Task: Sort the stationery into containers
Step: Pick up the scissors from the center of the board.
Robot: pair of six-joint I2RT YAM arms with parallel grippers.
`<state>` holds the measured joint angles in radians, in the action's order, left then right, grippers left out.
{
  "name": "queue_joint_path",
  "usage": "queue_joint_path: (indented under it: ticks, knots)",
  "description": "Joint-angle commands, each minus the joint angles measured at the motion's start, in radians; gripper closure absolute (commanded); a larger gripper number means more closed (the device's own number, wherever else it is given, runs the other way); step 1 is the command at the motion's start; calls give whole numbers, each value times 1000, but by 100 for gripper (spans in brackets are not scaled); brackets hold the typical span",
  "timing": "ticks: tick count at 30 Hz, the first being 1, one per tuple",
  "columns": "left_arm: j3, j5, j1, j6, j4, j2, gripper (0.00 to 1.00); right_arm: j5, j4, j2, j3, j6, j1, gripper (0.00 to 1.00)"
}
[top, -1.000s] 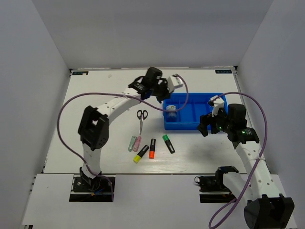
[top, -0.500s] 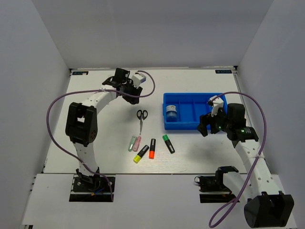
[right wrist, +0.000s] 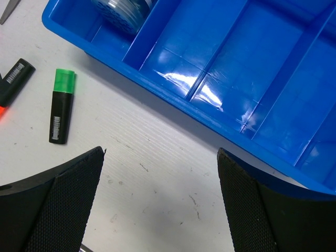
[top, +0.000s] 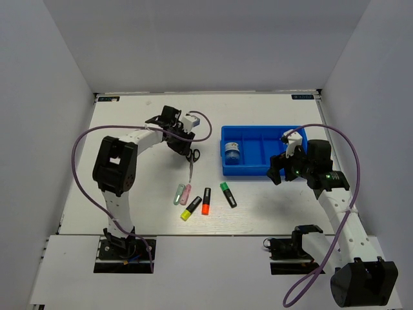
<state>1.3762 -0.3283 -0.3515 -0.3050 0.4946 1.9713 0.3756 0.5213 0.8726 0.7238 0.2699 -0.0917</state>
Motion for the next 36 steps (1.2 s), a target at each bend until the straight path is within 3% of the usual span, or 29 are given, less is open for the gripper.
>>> queue_joint_path:
  ticks: [1,8,16,18,19,22,25,32,36]
  knots:
    - [-6,17,-21,14,-37,0,44,6,-24,-6,11,11,4,10]
    - [12,80,-44,29,-64,40,44,5,-23,-4,11,9,6,10]
    - [7,164,-64,33,-50,67,54,6,-23,-15,11,11,6,10]
    - [4,175,-64,32,-33,72,64,2,-26,-15,11,11,4,10]
    - [1,176,-67,32,-24,72,77,8,-23,-17,11,9,7,10]
    - [-15,184,-69,33,-22,69,92,6,-24,-23,11,8,9,10]
    - [-32,186,-75,46,-33,63,99,6,-24,-26,9,9,6,10]
    - [78,158,-70,122,-44,0,99,6,-23,-24,9,8,9,10]
    - [126,132,-75,210,-85,-110,99,6,-26,-29,9,8,9,10]
